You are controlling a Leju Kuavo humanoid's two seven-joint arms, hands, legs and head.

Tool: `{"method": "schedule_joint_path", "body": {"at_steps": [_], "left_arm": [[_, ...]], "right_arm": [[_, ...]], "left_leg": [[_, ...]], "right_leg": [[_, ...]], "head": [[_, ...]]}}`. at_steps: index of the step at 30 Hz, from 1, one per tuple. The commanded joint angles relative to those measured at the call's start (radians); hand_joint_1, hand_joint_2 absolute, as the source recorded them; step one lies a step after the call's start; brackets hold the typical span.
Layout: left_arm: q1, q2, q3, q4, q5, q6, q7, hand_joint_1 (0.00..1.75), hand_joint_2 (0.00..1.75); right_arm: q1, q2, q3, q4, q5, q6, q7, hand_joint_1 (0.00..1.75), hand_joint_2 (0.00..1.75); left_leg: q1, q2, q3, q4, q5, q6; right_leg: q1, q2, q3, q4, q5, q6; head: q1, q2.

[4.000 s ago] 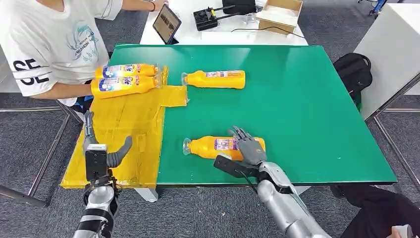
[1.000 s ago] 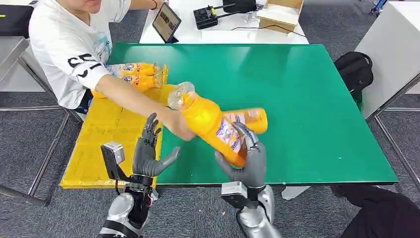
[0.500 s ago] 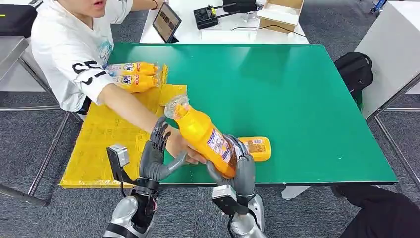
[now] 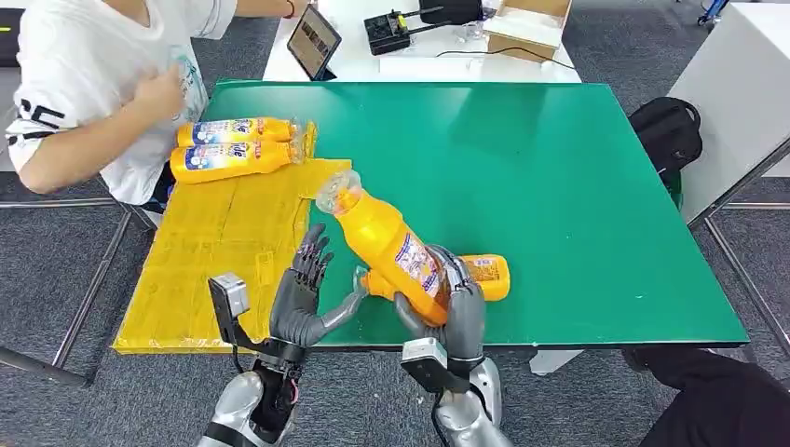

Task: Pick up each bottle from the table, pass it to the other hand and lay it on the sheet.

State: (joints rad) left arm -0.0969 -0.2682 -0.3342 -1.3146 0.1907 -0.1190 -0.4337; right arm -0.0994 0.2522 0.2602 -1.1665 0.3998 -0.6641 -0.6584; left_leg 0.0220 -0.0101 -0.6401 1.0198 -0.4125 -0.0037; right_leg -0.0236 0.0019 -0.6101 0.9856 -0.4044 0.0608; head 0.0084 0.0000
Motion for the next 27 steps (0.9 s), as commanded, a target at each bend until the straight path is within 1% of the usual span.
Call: {"method": "schedule_joint_path", "body": {"at_steps": [1,3,4,6,7,8,9,10,13,14,16,17,19,20,22,23,25,26,27], "left_arm": [[-0.032,0.029,-0.042,0.049,0.016,-0.019,0.007,0.00,1.75],[-0.034,0.029,-0.044,0.052,0.019,-0.022,0.008,0.00,1.75],[-0.037,0.028,-0.046,0.058,0.019,-0.021,0.008,0.00,1.75],[-0.042,0.027,-0.048,0.070,0.019,-0.021,0.009,0.00,1.75],[-0.046,0.022,-0.039,0.077,0.032,-0.022,0.006,0.00,1.75],[-0.048,0.022,-0.036,0.079,0.035,-0.022,0.005,0.00,1.75],[-0.048,0.022,-0.036,0.079,0.035,-0.022,0.005,0.00,1.75],[-0.049,0.022,-0.034,0.078,0.037,-0.022,0.004,0.00,1.75],[-0.048,0.023,-0.034,0.077,0.037,-0.022,0.004,0.00,1.75],[-0.048,0.023,-0.034,0.077,0.037,-0.022,0.004,0.00,1.75],[-0.044,0.020,-0.022,0.074,0.055,-0.022,0.005,0.00,1.75],[-0.044,0.021,-0.020,0.074,0.060,-0.024,0.007,0.00,1.75],[-0.046,0.023,-0.016,0.078,0.062,-0.024,0.010,0.00,1.75],[-0.047,0.019,-0.011,0.082,0.074,-0.028,0.017,0.00,1.75],[-0.048,0.015,-0.008,0.088,0.085,-0.031,0.022,0.00,1.75],[-0.048,0.014,-0.009,0.089,0.085,-0.031,0.022,0.00,1.75],[-0.047,0.004,0.000,0.096,0.139,-0.065,0.048,0.00,1.75],[-0.046,0.006,-0.005,0.090,0.135,-0.063,0.038,0.00,1.75],[-0.046,0.004,-0.004,0.086,0.145,-0.068,0.036,0.00,1.75]], "right_arm": [[-0.079,0.024,0.041,0.203,0.041,0.011,-0.004,1.75,1.75],[-0.085,0.024,0.060,0.230,0.046,0.025,-0.004,1.75,1.75],[-0.087,0.031,0.085,0.262,0.053,0.041,-0.002,1.75,1.75],[-0.083,0.049,0.119,0.307,0.073,0.034,-0.005,1.75,1.75],[-0.089,0.056,0.152,0.348,0.086,0.032,-0.012,1.75,1.75],[-0.089,0.062,0.162,0.364,0.088,0.024,-0.014,1.75,1.75],[-0.089,0.062,0.162,0.364,0.088,0.024,-0.014,1.75,1.75],[-0.088,0.064,0.165,0.371,0.087,0.017,-0.017,1.75,1.75],[-0.094,0.059,0.165,0.373,0.081,0.020,-0.019,1.75,1.75],[-0.096,0.057,0.165,0.373,0.081,0.021,-0.019,1.75,1.75],[-0.089,0.057,0.180,0.373,0.069,0.048,-0.015,1.75,1.75],[-0.085,0.059,0.183,0.375,0.069,0.044,-0.016,1.75,1.75],[-0.076,0.062,0.193,0.388,0.070,0.038,-0.016,1.75,1.75],[-0.077,0.060,0.200,0.394,0.069,0.036,-0.016,1.75,1.75],[-0.079,0.057,0.209,0.403,0.069,0.047,-0.009,1.75,1.75],[-0.080,0.055,0.209,0.404,0.068,0.049,-0.008,1.75,1.75],[-0.081,0.051,0.205,0.403,0.050,0.070,0.000,1.75,1.75],[-0.080,0.049,0.205,0.404,0.047,0.076,0.004,1.75,1.75],[-0.079,0.047,0.201,0.402,0.043,0.077,0.005,1.75,1.75]], "left_leg": [[0.000,0.004,0.007,-0.002,-0.002,0.001],[0.000,0.002,0.005,-0.001,-0.001,0.001],[0.000,0.003,0.008,-0.002,-0.002,0.001],[0.000,0.002,0.004,-0.002,-0.001,0.001],[0.000,0.003,0.008,-0.002,-0.002,0.001],[0.001,0.004,0.006,-0.002,-0.002,0.001],[0.000,0.003,0.004,-0.001,-0.001,0.001],[0.000,0.003,0.007,-0.002,-0.002,0.001],[0.000,0.000,0.003,-0.001,0.000,0.001],[0.000,0.000,0.005,-0.002,-0.001,0.001],[0.000,0.002,0.004,-0.001,-0.001,0.001],[0.000,0.003,0.007,-0.001,-0.002,0.001],[0.000,0.000,0.003,-0.001,-0.001,0.001],[0.000,0.000,0.006,-0.002,-0.002,0.001],[0.000,0.001,0.004,-0.001,-0.001,0.001],[0.000,0.001,0.007,-0.002,-0.002,0.001],[0.000,0.000,0.004,-0.001,-0.001,0.001],[0.000,0.001,0.007,-0.002,-0.002,0.001],[0.000,0.000,0.005,-0.001,-0.001,0.001]], "right_leg": [[0.001,0.002,0.006,-0.002,-0.001,-0.003],[0.001,0.001,0.004,-0.001,-0.001,-0.002],[0.001,0.001,0.007,-0.002,-0.002,-0.004],[0.000,0.001,0.003,-0.001,0.000,-0.002],[0.001,0.002,0.007,-0.002,-0.001,-0.003],[0.001,0.002,0.005,-0.002,-0.001,-0.003],[0.001,0.002,0.003,-0.001,0.000,-0.002],[0.001,0.002,0.006,-0.002,-0.001,-0.003],[0.000,0.000,0.002,-0.001,0.000,-0.001],[0.001,0.000,0.005,-0.002,-0.001,-0.003],[0.000,0.001,0.003,-0.001,-0.001,-0.002],[0.001,0.001,0.006,-0.002,-0.001,-0.003],[0.000,-0.001,0.003,-0.001,-0.001,-0.002],[0.001,-0.001,0.006,-0.002,-0.002,-0.003],[0.000,0.000,0.003,-0.001,-0.001,-0.002],[0.001,0.000,0.006,-0.002,-0.002,-0.003],[0.001,-0.001,0.004,-0.001,-0.001,-0.002],[0.001,-0.001,0.006,-0.002,-0.002,-0.003],[0.001,-0.001,0.004,-0.001,-0.002,-0.002]], "head": [[0.000,0.000],[0.000,0.000],[0.000,0.000],[0.000,0.000],[0.000,0.000],[0.000,0.000],[0.000,0.000],[0.000,0.000],[0.000,0.000],[0.000,0.000],[0.000,0.000],[0.000,0.000],[0.000,0.000],[0.000,0.000],[0.000,0.000],[0.000,0.000],[0.000,0.000],[0.000,0.000],[-0.001,0.000]]}}
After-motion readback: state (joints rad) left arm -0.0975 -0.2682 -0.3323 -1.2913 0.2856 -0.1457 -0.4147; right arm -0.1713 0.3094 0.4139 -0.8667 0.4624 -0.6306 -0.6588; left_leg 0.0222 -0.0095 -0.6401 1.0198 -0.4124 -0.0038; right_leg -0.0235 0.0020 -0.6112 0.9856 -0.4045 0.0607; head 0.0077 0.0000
